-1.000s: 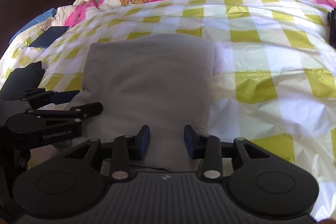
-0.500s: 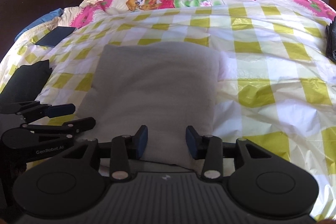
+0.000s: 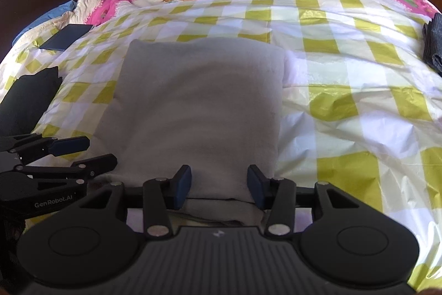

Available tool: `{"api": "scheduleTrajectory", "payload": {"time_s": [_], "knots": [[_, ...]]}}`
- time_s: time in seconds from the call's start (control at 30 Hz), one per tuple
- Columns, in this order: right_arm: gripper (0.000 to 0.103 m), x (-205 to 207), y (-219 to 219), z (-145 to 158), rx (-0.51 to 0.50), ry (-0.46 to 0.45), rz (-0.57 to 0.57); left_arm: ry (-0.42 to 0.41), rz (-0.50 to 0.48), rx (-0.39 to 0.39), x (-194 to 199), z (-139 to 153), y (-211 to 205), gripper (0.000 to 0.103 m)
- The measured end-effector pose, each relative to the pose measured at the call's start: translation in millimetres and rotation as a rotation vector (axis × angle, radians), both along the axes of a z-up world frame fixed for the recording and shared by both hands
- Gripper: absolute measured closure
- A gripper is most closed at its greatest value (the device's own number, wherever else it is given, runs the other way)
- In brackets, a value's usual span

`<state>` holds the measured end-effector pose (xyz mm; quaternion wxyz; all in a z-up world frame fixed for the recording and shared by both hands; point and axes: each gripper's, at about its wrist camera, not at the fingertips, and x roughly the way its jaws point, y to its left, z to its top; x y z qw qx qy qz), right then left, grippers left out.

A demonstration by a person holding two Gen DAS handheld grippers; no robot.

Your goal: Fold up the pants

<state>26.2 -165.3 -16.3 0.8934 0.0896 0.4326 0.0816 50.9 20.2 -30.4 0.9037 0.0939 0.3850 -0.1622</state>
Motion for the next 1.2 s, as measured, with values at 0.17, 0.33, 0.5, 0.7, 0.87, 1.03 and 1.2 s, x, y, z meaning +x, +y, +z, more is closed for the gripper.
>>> {"api": "scheduleTrajectory", "payload": {"time_s": [0.17,0.33,0.5,0.7,0.87,1.03,1.2], "knots": [[0.056,-10,-2,14,0.01,-0.036,-0.019,-0.007,0.003,0.003,-1,4,-1,0.037],[0.055,-8,-2,5,-0.009,0.004,-0.037,-0.009,-0.001,0.013,-9,7,-1,0.037],[0.055,-10,-8,11,0.008,-0.017,-0.067,0.008,0.016,-0.002,-7,2,1,0.037],[0.051,1,-39,15,0.069,-0.056,-0.159,-0.015,0.011,-0.054,-10,7,9,0.037],[0.048,23,-50,-5,0.138,0.021,-0.173,0.011,0.008,-0.092,-2,5,12,0.037],[0.052,35,-39,-20,0.2,0.041,-0.12,0.048,-0.01,-0.103,12,-9,8,0.036],[0.082,55,-47,-27,0.21,0.065,-0.164,0.044,-0.024,-0.079,23,-12,-1,0.035]]}}
